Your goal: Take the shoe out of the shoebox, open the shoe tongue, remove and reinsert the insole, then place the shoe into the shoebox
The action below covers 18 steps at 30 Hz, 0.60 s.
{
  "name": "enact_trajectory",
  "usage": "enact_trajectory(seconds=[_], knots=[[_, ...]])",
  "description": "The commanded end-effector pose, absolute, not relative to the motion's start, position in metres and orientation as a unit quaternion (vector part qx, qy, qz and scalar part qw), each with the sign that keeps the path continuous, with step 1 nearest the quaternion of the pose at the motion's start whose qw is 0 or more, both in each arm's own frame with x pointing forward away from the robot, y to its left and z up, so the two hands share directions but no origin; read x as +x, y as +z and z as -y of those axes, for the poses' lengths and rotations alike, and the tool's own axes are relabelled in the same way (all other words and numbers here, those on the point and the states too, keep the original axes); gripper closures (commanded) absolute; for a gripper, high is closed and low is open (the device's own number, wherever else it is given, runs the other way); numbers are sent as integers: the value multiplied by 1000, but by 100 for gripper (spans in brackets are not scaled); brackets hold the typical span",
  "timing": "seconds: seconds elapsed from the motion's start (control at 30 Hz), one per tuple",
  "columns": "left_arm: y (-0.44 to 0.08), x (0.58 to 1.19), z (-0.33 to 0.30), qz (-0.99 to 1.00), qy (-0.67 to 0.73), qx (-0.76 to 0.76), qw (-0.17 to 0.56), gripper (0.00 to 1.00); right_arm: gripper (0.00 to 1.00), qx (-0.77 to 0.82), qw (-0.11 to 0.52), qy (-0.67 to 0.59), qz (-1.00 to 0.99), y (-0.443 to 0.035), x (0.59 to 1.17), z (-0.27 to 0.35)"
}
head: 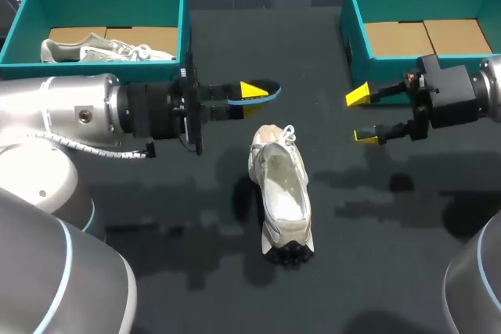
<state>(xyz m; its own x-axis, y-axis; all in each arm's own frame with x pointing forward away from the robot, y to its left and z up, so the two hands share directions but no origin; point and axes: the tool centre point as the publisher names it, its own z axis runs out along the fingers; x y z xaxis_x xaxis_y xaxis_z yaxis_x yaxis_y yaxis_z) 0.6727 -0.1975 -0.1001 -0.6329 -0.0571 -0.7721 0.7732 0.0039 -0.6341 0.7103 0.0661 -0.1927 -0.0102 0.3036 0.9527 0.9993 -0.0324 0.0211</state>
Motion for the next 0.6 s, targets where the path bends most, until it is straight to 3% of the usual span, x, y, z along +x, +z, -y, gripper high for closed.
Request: enact_trajectory(seconds=[0.03, 0.3, 0.6], knots=[[-115, 680, 207, -622, -609, 328, 365, 100, 0, -579, 404, -432, 562, -190, 714, -70], [-142, 697, 222, -579, -545, 420, 437, 100, 0, -571, 430, -462, 525, -176, 726, -71], [-148, 703, 227, -574, -534, 428, 450, 100, 0, -568, 442, -459, 521, -174, 729, -73]])
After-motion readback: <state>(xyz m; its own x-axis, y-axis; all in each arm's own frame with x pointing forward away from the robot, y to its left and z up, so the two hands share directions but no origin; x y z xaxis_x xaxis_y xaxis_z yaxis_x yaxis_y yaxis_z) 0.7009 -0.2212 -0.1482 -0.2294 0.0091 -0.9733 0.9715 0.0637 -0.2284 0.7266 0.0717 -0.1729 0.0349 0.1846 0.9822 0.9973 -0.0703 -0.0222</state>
